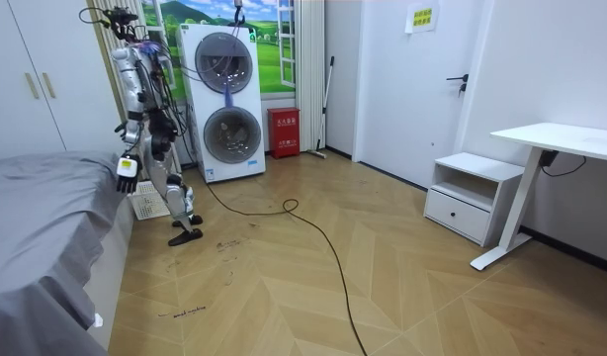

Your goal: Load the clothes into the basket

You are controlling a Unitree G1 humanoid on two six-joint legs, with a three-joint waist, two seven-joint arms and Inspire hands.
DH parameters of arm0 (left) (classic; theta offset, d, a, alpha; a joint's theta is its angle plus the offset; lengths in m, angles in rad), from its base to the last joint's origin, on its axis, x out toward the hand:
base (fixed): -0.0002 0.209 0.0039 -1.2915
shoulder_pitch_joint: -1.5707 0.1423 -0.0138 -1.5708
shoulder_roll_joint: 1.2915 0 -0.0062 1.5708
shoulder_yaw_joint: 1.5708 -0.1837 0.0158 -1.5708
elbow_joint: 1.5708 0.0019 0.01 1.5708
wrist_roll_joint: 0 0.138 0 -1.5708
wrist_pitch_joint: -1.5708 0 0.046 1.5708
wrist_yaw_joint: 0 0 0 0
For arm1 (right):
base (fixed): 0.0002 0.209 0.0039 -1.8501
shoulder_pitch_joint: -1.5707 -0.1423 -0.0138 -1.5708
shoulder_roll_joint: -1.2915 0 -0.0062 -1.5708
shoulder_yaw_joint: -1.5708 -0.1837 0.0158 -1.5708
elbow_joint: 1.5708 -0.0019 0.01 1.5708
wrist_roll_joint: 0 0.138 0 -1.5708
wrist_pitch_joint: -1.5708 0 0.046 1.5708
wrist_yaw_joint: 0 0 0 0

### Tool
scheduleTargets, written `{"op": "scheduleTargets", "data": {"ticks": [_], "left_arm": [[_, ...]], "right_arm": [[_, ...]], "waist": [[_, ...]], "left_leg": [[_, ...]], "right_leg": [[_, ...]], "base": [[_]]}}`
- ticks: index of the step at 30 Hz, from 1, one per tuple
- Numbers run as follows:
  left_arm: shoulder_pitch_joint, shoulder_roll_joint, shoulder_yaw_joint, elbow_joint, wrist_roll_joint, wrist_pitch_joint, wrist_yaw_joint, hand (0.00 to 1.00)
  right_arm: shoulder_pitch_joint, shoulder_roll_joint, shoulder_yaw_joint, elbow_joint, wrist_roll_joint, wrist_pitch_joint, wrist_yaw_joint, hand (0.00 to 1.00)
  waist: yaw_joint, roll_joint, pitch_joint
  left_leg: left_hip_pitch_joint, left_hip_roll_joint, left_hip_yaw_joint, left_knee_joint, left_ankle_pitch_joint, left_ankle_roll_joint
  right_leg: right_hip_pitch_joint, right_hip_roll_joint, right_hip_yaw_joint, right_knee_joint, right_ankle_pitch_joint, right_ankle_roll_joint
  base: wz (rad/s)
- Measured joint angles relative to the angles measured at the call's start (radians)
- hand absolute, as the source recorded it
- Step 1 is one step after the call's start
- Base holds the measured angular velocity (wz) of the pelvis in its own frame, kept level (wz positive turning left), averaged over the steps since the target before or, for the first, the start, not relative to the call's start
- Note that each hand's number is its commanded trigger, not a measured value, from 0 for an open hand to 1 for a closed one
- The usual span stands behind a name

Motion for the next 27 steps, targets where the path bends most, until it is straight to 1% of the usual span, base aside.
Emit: {"op": "scheduleTargets", "data": {"ticks": [1, 2, 3, 4, 5, 6, 7, 8, 9, 10, 11, 12, 14, 15, 17, 19, 21, 23, 27], "left_arm": [[0.002, -0.001, 0.0, -0.004, 0.018, -0.009, 0.0, 0.0], [0.009, -0.001, 0.001, -0.01, 0.049, -0.024, 0.0, 0.0], [0.013, -0.001, 0.001, -0.01, 0.052, -0.03, 0.0, 0.0], [0.021, -0.001, 0.001, -0.009, 0.052, -0.032, 0.001, 0.0], [0.028, -0.002, 0.011, -0.009, 0.054, -0.037, 0.005, 0.0], [0.039, -0.004, 0.035, -0.007, 0.067, -0.047, 0.013, 0.0], [0.044, -0.005, 0.046, -0.008, 0.073, -0.053, 0.019, 0.0], [0.053, -0.01, 0.066, -0.008, 0.09, -0.061, 0.029, 0.0], [0.054, -0.013, 0.075, -0.008, 0.098, -0.062, 0.035, 0.0], [0.056, -0.017, 0.088, -0.008, 0.115, -0.067, 0.042, 0.0], [0.068, -0.024, 0.104, -0.008, 0.116, -0.07, 0.043, 0.0], [0.068, -0.028, 0.112, -0.008, 0.116, -0.072, 0.043, 0.0], [0.083, -0.04, 0.134, -0.007, 0.118, -0.076, 0.045, 0.0], [0.083, -0.043, 0.143, -0.006, 0.119, -0.076, 0.048, 0.0], [0.086, -0.049, 0.175, 0.005, 0.143, -0.078, 0.057, 0.0], [0.089, -0.051, 0.186, 0.01, 0.161, -0.082, 0.066, 0.0], [0.093, -0.054, 0.19, 0.023, 0.161, -0.093, 0.084, 0.0], [0.087, -0.057, 0.191, 0.026, 0.184, -0.097, 0.106, 0.0], [0.078, -0.072, 0.189, 0.024, 0.247, -0.103, 0.148, 0.0]], "right_arm": [[0.01, 0.007, 0.014, 0.002, -0.002, -0.004, 0.001, 0.0], [0.031, 0.023, 0.036, 0.01, -0.002, -0.005, 0.007, 0.0], [0.039, 0.03, 0.049, 0.018, -0.002, -0.007, 0.009, 0.0], [0.057, 0.045, 0.062, 0.045, 0.001, -0.011, 0.019, 0.0], [0.071, 0.055, 0.082, 0.081, 0.0, -0.012, 0.023, 0.0], [0.072, 0.071, 0.084, 0.14, 0.0, -0.013, 0.031, 0.0], [0.073, 0.079, 0.084, 0.172, 0.0, -0.013, 0.033, 0.0], [0.081, 0.088, 0.084, 0.217, -0.002, -0.012, 0.031, 0.0], [0.089, 0.089, 0.084, 0.234, -0.003, -0.012, 0.032, 0.0], [0.098, 0.09, 0.085, 0.278, -0.009, -0.012, 0.033, 0.0], [0.11, 0.09, 0.085, 0.322, -0.026, -0.012, 0.031, 0.0], [0.119, 0.09, 0.085, 0.339, -0.036, -0.012, 0.031, 0.0], [0.137, 0.093, 0.086, 0.38, -0.075, -0.011, 0.032, 0.0], [0.139, 0.094, 0.086, 0.388, -0.083, -0.011, 0.034, 0.0], [0.14, 0.112, 0.085, 0.431, -0.122, -0.011, 0.038, 0.0], [0.144, 0.12, 0.087, 0.446, -0.16, -0.01, 0.039, 0.0], [0.145, 0.121, 0.098, 0.456, -0.176, -0.003, 0.04, 0.0], [0.14, 0.123, 0.118, 0.48, -0.229, -0.003, 0.037, 0.0], [0.132, 0.129, 0.126, 0.478, -0.237, -0.004, 0.034, 0.0]], "waist": [[0.001, -0.002, 0.0007], [0.006, -0.006, 0.0015], [0.011, -0.007, 0.0026], [0.023, -0.01, 0.0035], [0.028, -0.012, 0.0039], [0.027, -0.014, 0.0045], [0.028, -0.015, 0.005], [0.038, -0.015, 0.0053], [0.045, -0.015, 0.0056], [0.048, -0.014, 0.008], [0.051, -0.013, 0.0102], [0.053, -0.012, 0.0118], [0.075, -0.011, 0.013], [0.078, -0.013, 0.014], [0.083, -0.02, 0.0155], [0.083, -0.022, 0.0159], [0.094, -0.023, 0.0172], [0.099, -0.022, 0.019], [0.105, -0.026, 0.0167]], "left_leg": [[0.007, -0.001, -0.01, -0.003, 0.0, 0.0], [0.022, -0.003, -0.024, -0.01, 0.0, 0.0], [0.031, -0.004, -0.026, -0.012, 0.0, 0.0], [0.047, -0.005, -0.032, -0.016, -0.001, -0.001], [0.061, -0.008, -0.044, -0.019, -0.003, -0.004], [0.07, -0.01, -0.058, -0.026, -0.003, -0.004], [0.076, -0.011, -0.064, -0.028, -0.003, -0.004], [0.077, -0.013, -0.074, -0.029, -0.004, -0.005], [0.078, -0.014, -0.078, -0.03, -0.004, -0.005], [0.081, -0.016, -0.092, -0.03, -0.004, -0.005], [0.094, -0.019, -0.108, -0.03, -0.004, -0.005], [0.099, -0.02, -0.111, -0.032, -0.004, -0.005], [0.115, -0.022, -0.118, -0.044, -0.004, -0.005], [0.116, -0.023, -0.119, -0.044, -0.004, -0.005], [0.118, -0.024, -0.128, -0.044, -0.004, -0.005], [0.118, -0.025, -0.131, -0.043, -0.004, -0.005], [0.123, -0.025, -0.13, -0.043, -0.004, -0.005], [0.13, -0.025, -0.131, -0.043, -0.006, -0.005], [0.125, -0.028, -0.132, -0.036, -0.006, -0.005]], "right_leg": [[0.015, 0.0, -0.003, -0.011, 0.003, 0.001], [0.044, 0.001, -0.018, -0.03, 0.006, 0.002], [0.055, 0.001, -0.021, -0.035, 0.006, 0.002], [0.081, 0.001, -0.03, -0.05, 0.007, 0.004], [0.104, 0.0, -0.043, -0.064, 0.008, 0.005], [0.12, -0.001, -0.057, -0.072, 0.008, 0.005], [0.129, -0.001, -0.062, -0.079, 0.008, 0.005], [0.136, -0.001, -0.066, -0.08, 0.007, 0.006], [0.138, -0.002, -0.07, -0.08, 0.006, 0.007], [0.149, -0.004, -0.085, -0.084, 0.005, 0.009], [0.165, -0.005, -0.091, -0.085, 0.004, 0.01], [0.173, -0.005, -0.089, -0.085, 0.004, 0.01], [0.19, -0.005, -0.089, -0.088, 0.002, 0.013], [0.193, -0.005, -0.089, -0.093, 0.002, 0.013], [0.2, -0.004, -0.091, -0.098, 0.002, 0.013], [0.202, -0.004, -0.092, -0.098, 0.002, 0.013], [0.207, -0.004, -0.088, -0.098, 0.002, 0.013], [0.215, -0.004, -0.085, -0.099, 0.002, 0.013], [0.214, -0.007, -0.085, -0.101, 0.0, 0.015]], "base": [[0.43], [0.27], [0.23], [0.18], [0.3], [0.31], [0.29], [0.18], [0.24], [0.36], [0.38], [0.28], [0.05], [0.0], [0.08], [0.06], [0.0], [0.0], [0.0]]}}
